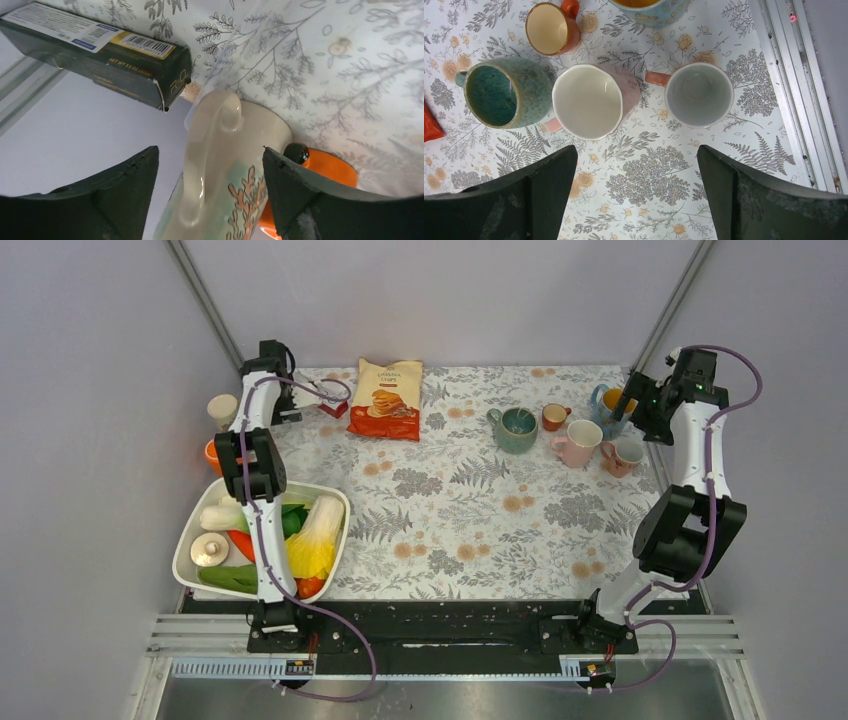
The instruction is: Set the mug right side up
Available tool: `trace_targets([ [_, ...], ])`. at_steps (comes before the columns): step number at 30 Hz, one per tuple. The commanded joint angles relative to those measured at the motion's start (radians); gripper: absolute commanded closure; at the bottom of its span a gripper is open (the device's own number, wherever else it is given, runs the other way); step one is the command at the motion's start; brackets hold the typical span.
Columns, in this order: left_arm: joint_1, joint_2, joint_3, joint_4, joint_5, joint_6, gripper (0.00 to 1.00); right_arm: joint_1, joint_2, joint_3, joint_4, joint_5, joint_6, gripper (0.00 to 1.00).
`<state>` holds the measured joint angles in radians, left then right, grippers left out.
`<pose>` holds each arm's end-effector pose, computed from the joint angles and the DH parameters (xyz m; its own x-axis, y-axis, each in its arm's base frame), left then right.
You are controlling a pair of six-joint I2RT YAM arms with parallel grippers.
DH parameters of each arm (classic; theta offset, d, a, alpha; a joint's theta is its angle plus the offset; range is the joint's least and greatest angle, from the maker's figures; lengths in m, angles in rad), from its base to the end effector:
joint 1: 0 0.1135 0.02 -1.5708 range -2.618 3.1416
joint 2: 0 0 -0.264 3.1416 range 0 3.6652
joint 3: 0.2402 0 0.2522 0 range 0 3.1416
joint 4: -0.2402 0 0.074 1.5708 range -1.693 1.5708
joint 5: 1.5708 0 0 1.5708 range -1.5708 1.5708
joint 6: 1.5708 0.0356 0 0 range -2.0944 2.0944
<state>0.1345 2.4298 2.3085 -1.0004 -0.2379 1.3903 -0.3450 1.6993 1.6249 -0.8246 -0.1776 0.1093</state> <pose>0.5117 0.0777 0.2180 -0.3882 0.9122 0.1309 0.8366 0.2893 0.4652 0.3507 -0.1194 0.3316 -0.7072 0.3682 -0.6036 0.3084 0.9288 0.2053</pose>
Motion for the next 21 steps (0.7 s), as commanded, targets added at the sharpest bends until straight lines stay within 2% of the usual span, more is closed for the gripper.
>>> trace_targets([
  [1,0.015,0.048,0.049,0.099,-0.103,0.096,0.24,0.012,-0.063,0.05,-0.047,0.005,-0.01,0.01],
  [6,0.021,0.081,0.052,0.178,-0.145,0.123,0.33,0.02,-0.092,0.04,-0.057,0.023,-0.025,0.01],
  [13,0.022,0.073,-0.004,0.229,-0.156,0.159,0.54,0.023,-0.098,0.031,-0.059,0.025,-0.028,0.01],
  [19,0.02,0.057,-0.029,0.228,-0.151,0.166,0.95,0.03,-0.087,0.039,-0.059,0.019,-0.022,0.01],
  [20,0.019,0.046,-0.039,0.231,-0.142,0.162,1.0,0.032,-0.088,0.039,-0.059,0.019,-0.023,0.0],
  [21,0.018,0.035,-0.047,0.229,-0.135,0.156,1.0,0.032,-0.088,0.04,-0.059,0.018,-0.023,0.01],
])
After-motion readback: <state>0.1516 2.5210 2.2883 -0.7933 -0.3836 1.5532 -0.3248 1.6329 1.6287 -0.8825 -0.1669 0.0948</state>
